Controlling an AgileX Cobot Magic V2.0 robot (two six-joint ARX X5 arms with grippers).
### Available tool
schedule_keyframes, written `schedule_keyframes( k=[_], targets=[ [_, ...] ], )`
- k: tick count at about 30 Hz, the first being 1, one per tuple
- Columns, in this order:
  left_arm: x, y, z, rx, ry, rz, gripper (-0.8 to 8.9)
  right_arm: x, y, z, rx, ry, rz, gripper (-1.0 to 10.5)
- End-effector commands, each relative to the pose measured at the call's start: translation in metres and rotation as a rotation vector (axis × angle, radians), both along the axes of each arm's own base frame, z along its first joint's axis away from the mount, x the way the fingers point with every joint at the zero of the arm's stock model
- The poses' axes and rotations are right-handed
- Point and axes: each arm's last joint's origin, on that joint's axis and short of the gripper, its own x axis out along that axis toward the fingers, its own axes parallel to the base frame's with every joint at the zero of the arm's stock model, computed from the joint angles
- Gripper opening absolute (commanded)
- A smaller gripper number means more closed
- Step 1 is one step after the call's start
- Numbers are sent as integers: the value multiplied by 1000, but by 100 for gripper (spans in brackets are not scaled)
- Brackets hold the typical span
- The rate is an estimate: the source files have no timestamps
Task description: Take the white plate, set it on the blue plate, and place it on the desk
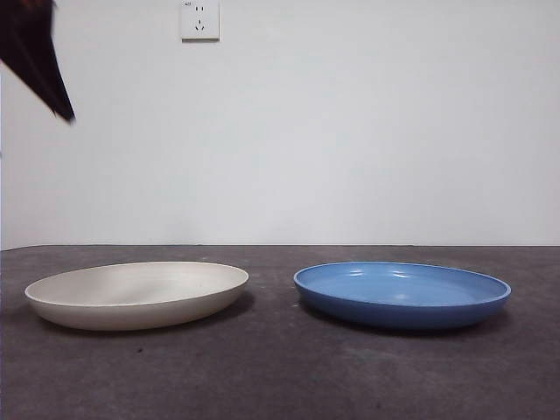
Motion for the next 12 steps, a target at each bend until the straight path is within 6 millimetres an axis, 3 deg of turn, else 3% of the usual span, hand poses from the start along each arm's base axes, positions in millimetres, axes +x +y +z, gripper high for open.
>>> schedule_keyframes(
  k=[1,12],
  targets=[
    [21,-2,-12,21,36,18,465,1,1,5,7,-21,3,426],
    [74,-7,-71,99,147,61,465,1,1,6,7,-24,3,426]
  ],
)
